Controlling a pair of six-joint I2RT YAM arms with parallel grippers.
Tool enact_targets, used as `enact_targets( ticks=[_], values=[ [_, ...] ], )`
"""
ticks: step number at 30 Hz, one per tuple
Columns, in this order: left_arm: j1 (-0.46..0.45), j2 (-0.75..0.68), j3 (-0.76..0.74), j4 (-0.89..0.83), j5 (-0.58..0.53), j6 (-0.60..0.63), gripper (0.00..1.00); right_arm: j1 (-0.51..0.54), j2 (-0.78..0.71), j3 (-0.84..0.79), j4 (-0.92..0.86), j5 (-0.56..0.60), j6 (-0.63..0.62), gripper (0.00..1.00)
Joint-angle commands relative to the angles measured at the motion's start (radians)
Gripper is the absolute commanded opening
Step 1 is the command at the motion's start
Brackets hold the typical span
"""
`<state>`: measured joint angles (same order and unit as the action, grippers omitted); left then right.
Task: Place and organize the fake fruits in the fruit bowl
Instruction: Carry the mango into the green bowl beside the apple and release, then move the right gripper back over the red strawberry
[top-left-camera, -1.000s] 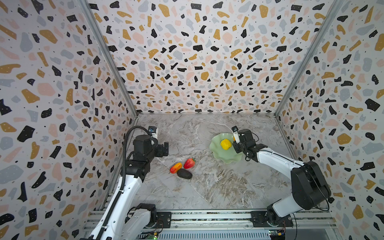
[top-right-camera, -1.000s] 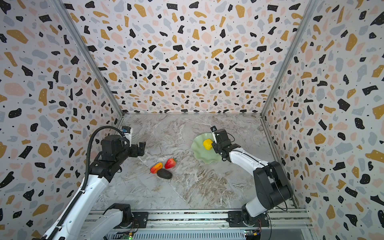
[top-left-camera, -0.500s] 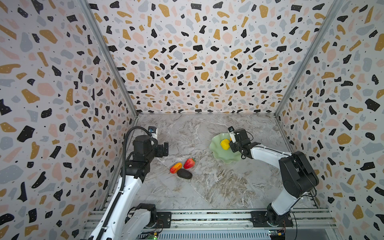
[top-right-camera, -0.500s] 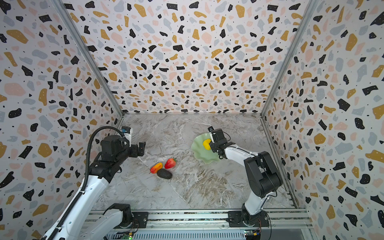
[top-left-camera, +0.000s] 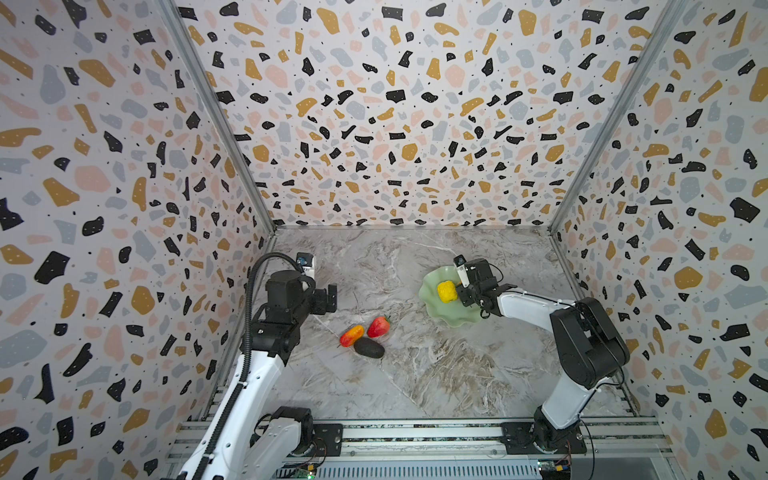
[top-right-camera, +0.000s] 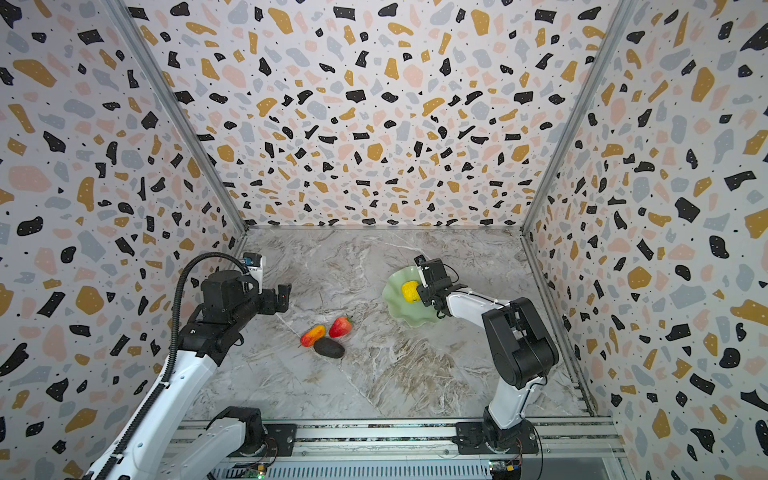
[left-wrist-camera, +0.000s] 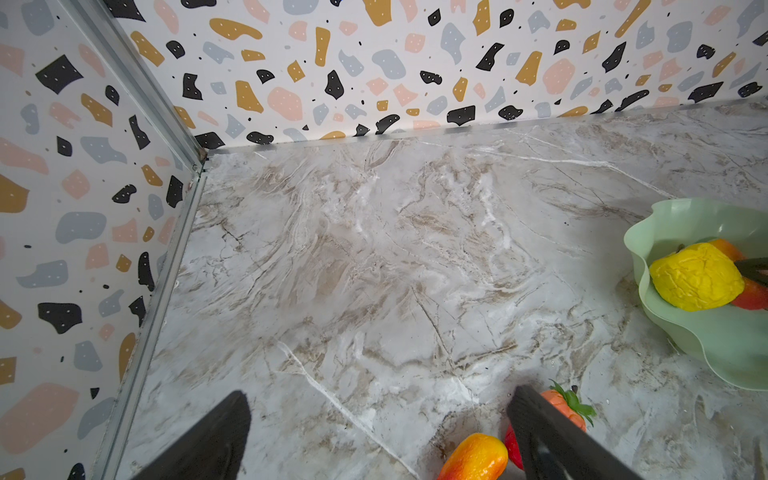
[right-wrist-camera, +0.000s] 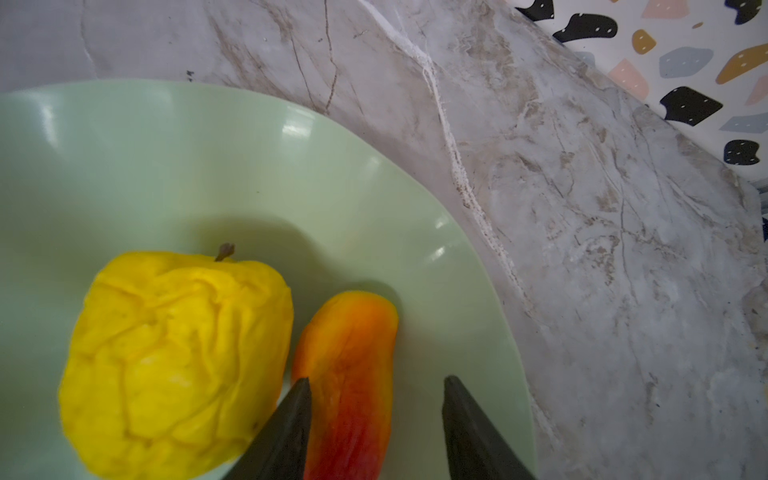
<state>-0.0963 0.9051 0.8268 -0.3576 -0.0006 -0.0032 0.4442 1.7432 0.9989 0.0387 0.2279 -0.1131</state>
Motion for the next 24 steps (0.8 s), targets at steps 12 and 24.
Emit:
enact_targets(
  ticks=[12,24],
  values=[
    [0.004,-0.001,-0.007,0.033,0.0,-0.004,0.99,0.089,-0.17,0.072,-0.057,0.165,-0.151,0.82],
    [0.004,-0.01,-0.009,0.032,0.001,-0.004,1.0,0.411,-0.222,0.134,-0.112,-0.21,-0.359,0.99]
  ],
)
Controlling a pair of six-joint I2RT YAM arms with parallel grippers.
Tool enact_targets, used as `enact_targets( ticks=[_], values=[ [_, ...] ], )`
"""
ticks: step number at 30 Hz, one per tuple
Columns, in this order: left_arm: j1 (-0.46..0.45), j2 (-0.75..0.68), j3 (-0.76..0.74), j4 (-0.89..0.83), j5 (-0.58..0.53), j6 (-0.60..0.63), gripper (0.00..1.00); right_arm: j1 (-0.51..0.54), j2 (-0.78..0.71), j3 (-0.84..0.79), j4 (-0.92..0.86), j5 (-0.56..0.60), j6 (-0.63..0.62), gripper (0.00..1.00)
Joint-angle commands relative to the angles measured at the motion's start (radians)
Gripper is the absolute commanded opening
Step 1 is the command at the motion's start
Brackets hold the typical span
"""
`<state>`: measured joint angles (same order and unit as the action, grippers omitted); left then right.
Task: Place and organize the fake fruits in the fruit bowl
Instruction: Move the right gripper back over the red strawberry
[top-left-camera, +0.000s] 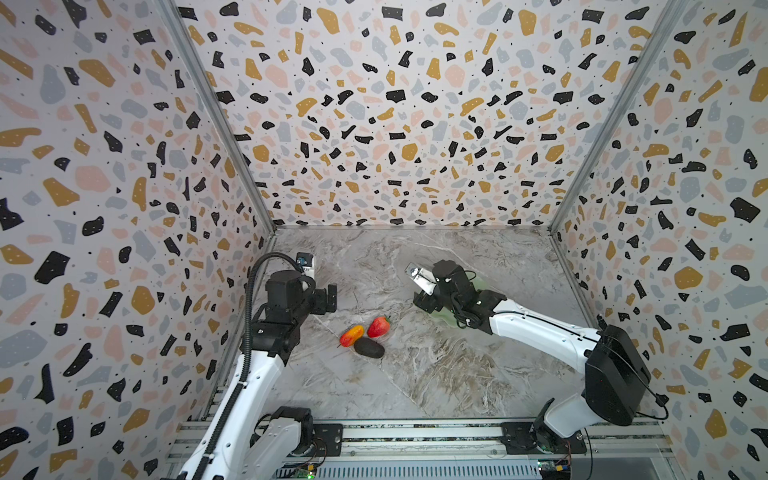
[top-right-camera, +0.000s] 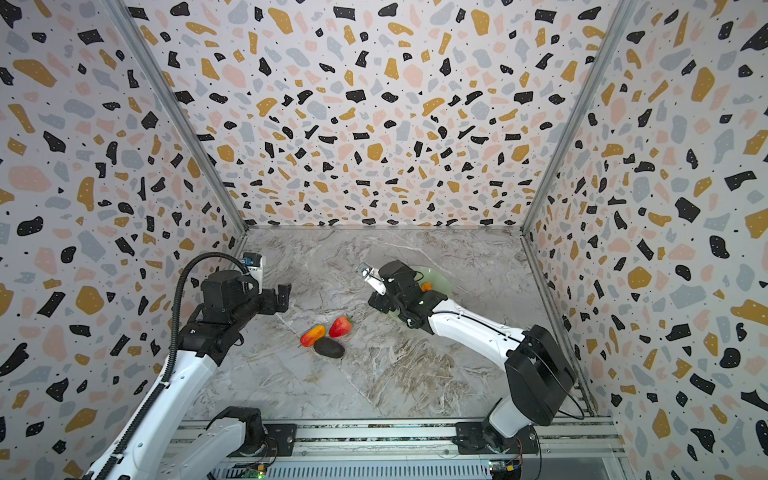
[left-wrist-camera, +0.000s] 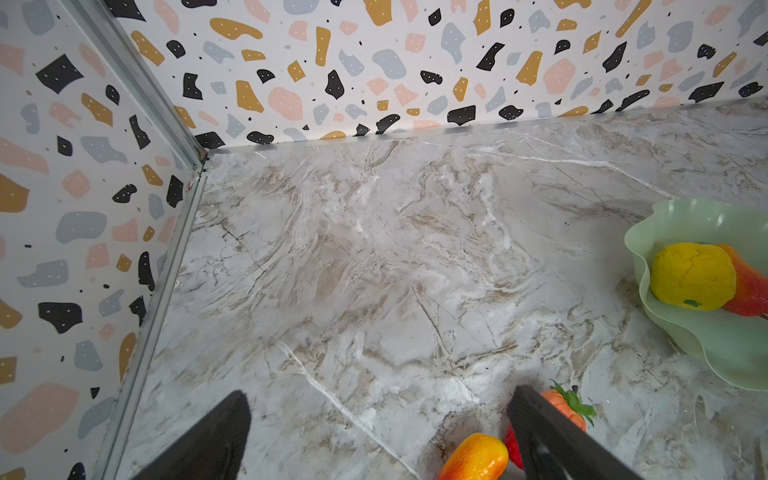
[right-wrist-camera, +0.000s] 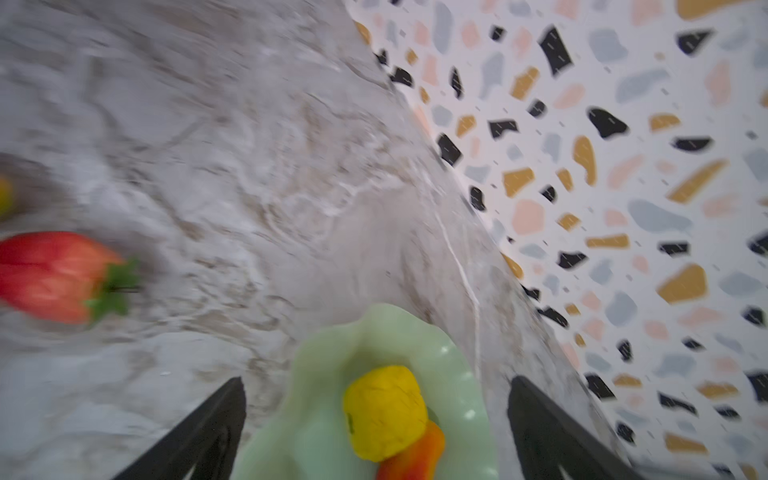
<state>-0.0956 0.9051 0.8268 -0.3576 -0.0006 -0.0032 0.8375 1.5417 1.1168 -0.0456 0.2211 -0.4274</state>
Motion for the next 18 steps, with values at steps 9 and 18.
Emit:
enact_targets(
  ticks=[9,18],
  values=[
    [0.004,-0.023,-0.011,0.034,0.005,-0.003,1.0,0.041,0.028,-0.06,0.064,-0.508,-0.336,1.0],
    [0.004,-0.03,-0.015,0.037,0.004,-0.004,1.0,0.039,0.313,0.236,-0.277,-0.661,-0.527,0.99]
  ],
)
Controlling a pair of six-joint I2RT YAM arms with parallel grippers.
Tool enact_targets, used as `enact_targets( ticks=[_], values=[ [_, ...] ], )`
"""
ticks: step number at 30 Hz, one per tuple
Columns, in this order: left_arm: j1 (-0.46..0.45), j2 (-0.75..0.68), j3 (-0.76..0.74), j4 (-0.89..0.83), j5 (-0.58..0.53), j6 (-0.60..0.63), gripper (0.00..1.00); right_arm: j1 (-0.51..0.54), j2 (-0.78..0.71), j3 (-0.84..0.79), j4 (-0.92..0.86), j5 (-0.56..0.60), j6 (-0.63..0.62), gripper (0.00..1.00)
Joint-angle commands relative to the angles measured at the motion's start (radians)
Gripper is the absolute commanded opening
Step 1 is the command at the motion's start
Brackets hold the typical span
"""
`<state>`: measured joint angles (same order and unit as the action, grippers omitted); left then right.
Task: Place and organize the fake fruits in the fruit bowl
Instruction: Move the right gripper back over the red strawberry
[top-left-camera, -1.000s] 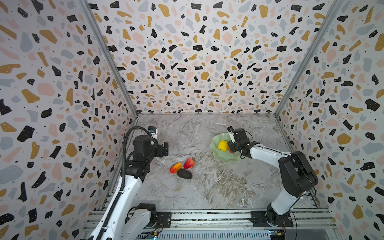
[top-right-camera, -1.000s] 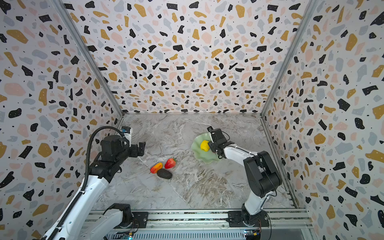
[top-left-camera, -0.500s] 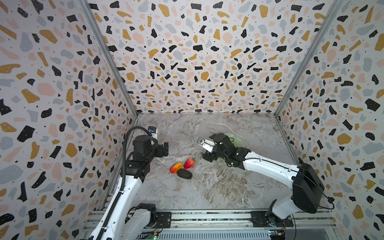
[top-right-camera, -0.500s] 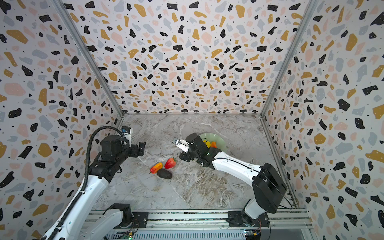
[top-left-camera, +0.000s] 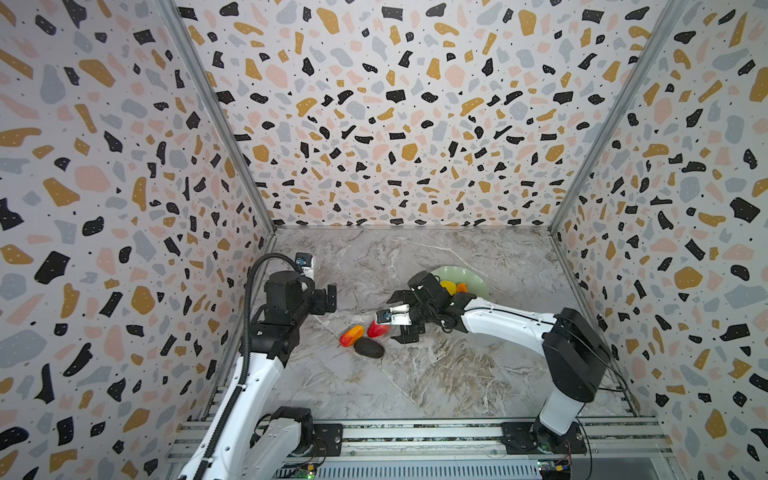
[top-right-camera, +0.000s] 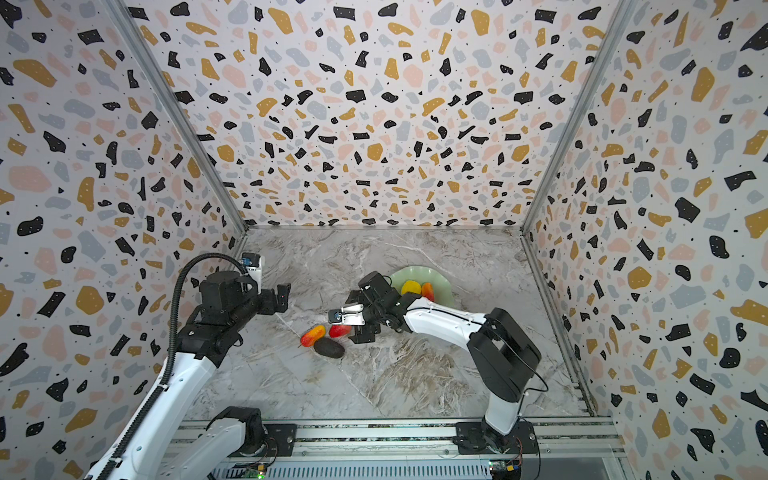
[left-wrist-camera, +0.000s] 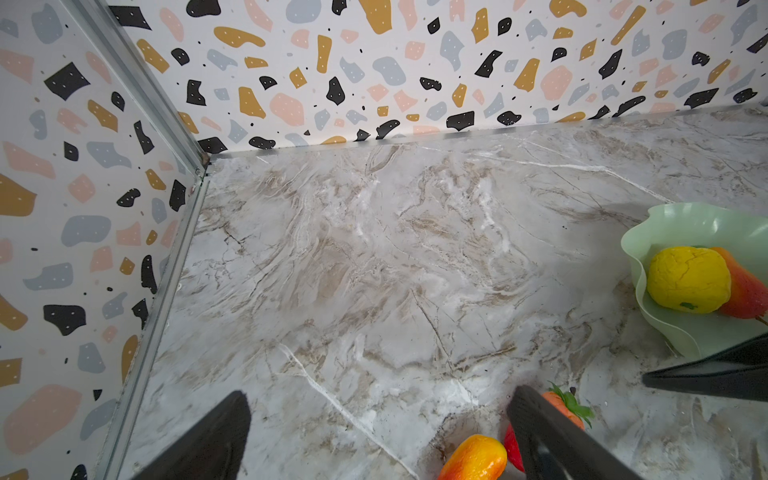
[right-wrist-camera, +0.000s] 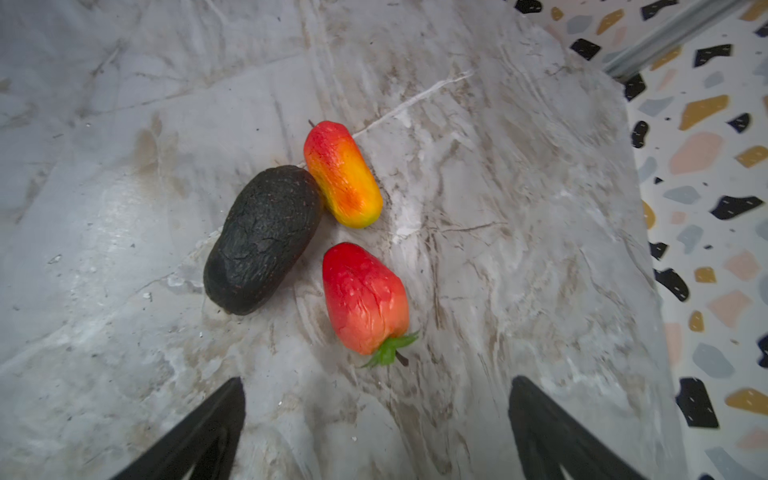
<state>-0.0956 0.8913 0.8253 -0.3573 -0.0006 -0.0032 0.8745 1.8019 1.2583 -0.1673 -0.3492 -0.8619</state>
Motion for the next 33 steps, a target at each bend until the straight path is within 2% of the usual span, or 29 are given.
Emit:
enact_targets(
  ticks=[1,4,8,20,33],
  values=[
    [0.004,-0.018,-0.014,0.037,0.004,-0.004,1.0,0.001,0.086,0.129,-0.193,-0.102,-0.101,0.98],
    [0.004,-0.019,-0.018,0.04,0.011,-0.006,0.99,0.0,0.172,0.207,-0.271,-0.108,-0.108,0.95],
    [0.004,-0.02,-0.015,0.04,0.007,-0.007,1.0,-0.001,0.224,0.24,-0.286,-0.104,-0.12,0.94],
    [0.005,-0.018,-0.017,0.039,0.005,-0.007,1.0,-0.014,0.256,0.246,-0.206,-0.086,-0.105,0.93],
    [0.005,-0.016,-0.015,0.04,0.005,-0.006,1.0,-0.007,0.284,0.253,-0.14,-0.11,-0.014,0.89]
  ],
)
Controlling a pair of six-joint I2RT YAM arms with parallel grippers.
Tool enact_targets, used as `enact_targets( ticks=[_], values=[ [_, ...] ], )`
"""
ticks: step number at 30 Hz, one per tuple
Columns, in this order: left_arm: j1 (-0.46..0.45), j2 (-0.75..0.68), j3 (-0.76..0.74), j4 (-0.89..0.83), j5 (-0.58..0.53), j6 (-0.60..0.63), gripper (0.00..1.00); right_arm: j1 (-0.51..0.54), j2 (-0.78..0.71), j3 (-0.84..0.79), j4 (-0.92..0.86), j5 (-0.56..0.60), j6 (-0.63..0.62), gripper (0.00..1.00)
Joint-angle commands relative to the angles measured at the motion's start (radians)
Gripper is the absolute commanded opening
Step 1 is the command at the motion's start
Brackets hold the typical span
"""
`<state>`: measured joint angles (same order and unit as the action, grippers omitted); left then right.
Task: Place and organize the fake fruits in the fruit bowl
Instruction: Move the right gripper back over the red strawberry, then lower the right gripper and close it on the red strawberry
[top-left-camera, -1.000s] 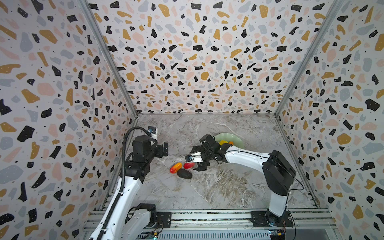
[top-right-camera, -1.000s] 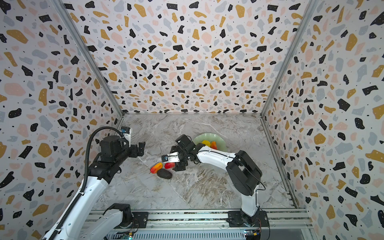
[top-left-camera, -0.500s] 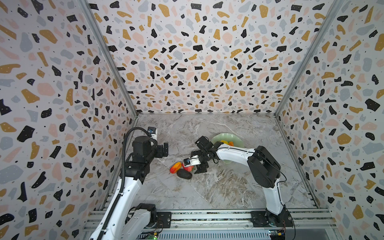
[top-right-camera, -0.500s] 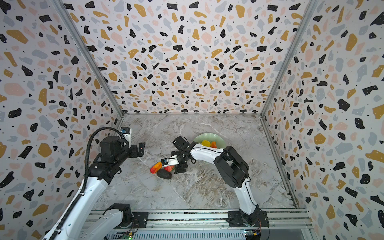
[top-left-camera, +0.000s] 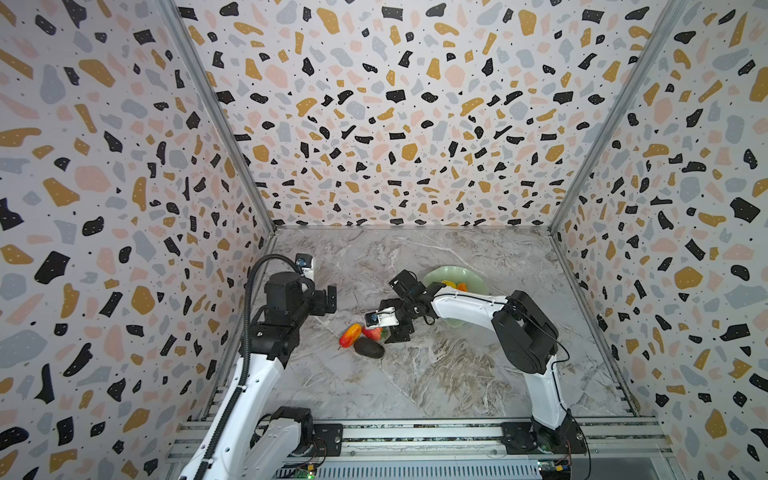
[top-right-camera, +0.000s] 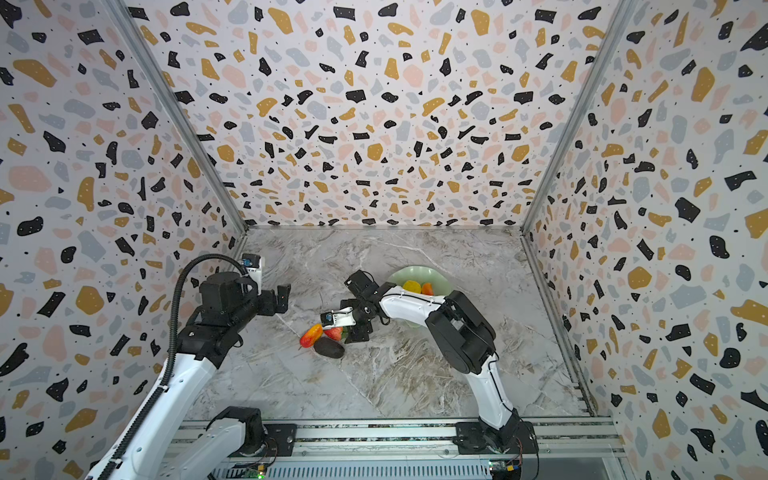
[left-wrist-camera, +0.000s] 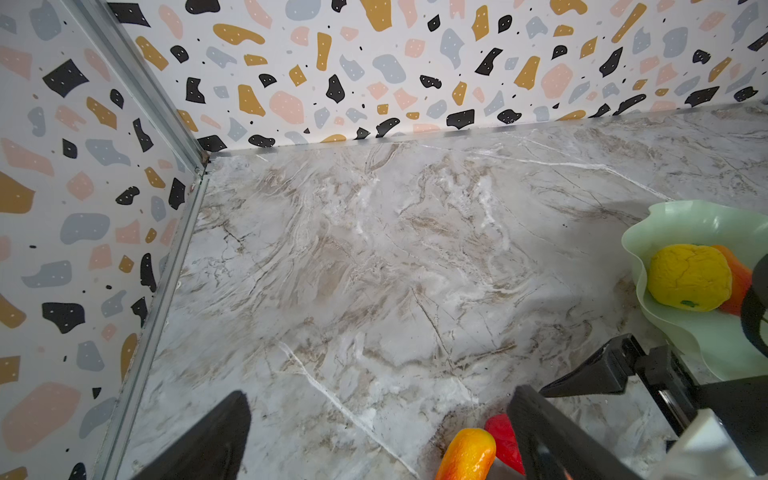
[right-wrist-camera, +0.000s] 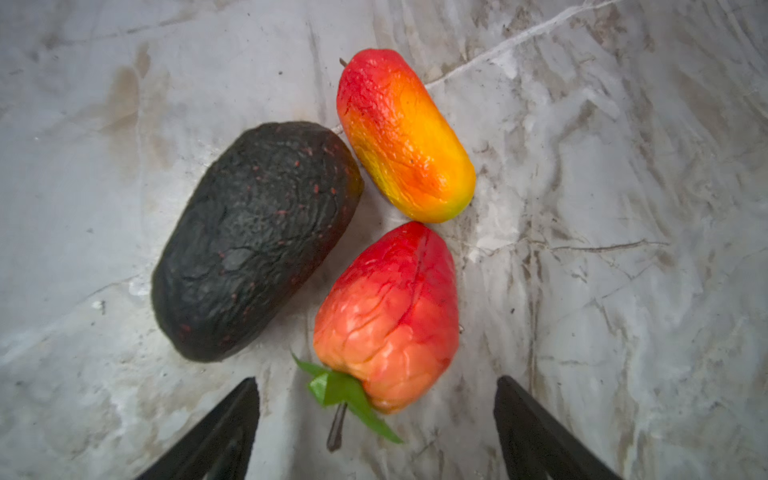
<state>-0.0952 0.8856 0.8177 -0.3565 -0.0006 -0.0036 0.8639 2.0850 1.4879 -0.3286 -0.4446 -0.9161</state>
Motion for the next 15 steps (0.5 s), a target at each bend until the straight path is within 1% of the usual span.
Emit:
enact_targets(
  ticks=[1,4,15],
  values=[
    [0.005,-0.011,-0.009,0.039,0.005,-0.006,1.0,0.007,0.003,0.023,0.031,-0.01,0.047,0.89],
    [0.005,-0.012,-0.009,0.038,0.005,-0.006,1.0,0.012,0.014,0.025,0.052,-0.007,0.062,0.89],
    [0.005,-0.013,-0.011,0.039,0.004,-0.006,1.0,0.023,0.039,0.02,0.148,0.068,0.137,0.88]
  ],
)
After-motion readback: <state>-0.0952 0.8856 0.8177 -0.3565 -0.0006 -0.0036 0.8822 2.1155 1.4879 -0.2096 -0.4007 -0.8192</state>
